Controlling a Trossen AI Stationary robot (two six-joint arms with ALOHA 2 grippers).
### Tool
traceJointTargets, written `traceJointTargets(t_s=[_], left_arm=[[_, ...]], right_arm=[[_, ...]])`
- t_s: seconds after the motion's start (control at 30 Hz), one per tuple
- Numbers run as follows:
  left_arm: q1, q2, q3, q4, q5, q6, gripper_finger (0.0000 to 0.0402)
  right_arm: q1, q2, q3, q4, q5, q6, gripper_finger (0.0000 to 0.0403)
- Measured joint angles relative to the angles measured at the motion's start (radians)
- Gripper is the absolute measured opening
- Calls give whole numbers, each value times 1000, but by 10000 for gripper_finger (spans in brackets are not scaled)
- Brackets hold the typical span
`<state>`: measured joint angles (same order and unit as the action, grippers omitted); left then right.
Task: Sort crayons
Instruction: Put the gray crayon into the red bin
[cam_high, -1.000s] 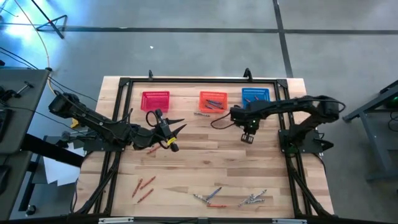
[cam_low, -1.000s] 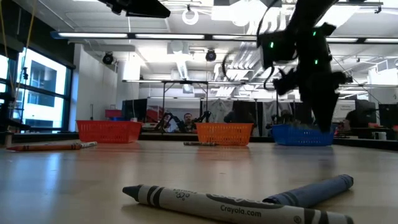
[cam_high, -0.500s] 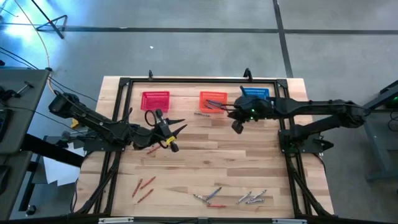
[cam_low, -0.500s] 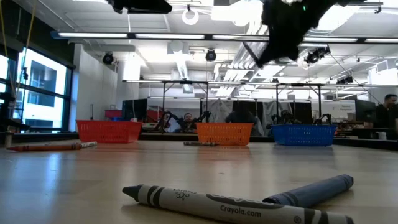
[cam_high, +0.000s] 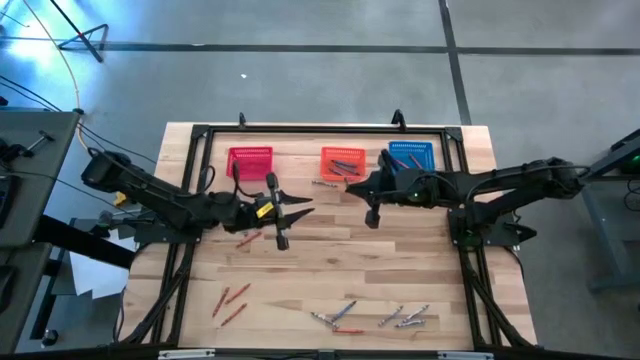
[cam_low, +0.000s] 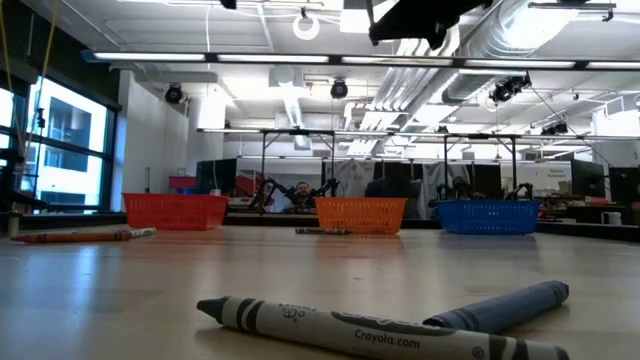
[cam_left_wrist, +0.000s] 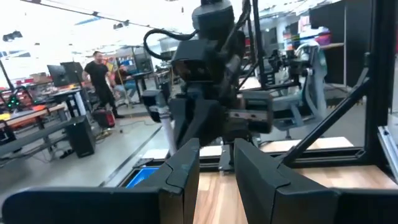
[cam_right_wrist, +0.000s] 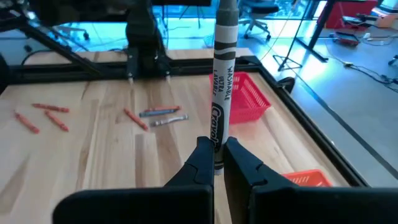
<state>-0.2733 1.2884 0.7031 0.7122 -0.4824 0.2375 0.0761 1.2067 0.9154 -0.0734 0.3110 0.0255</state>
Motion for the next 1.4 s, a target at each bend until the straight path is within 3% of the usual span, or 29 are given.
traceJointTargets(t_s=[0.6,1.17,1.4], left_arm=[[104,192,136,-3,55,1,124],[119,193,146,36,57,-25,141],[144,193,146,39,125,-110,141]], right_arm=[[38,44,1,33,-4,-52,1],[38,45,1,63,-15,-56,1],[37,66,1,140,-53,-89,1]])
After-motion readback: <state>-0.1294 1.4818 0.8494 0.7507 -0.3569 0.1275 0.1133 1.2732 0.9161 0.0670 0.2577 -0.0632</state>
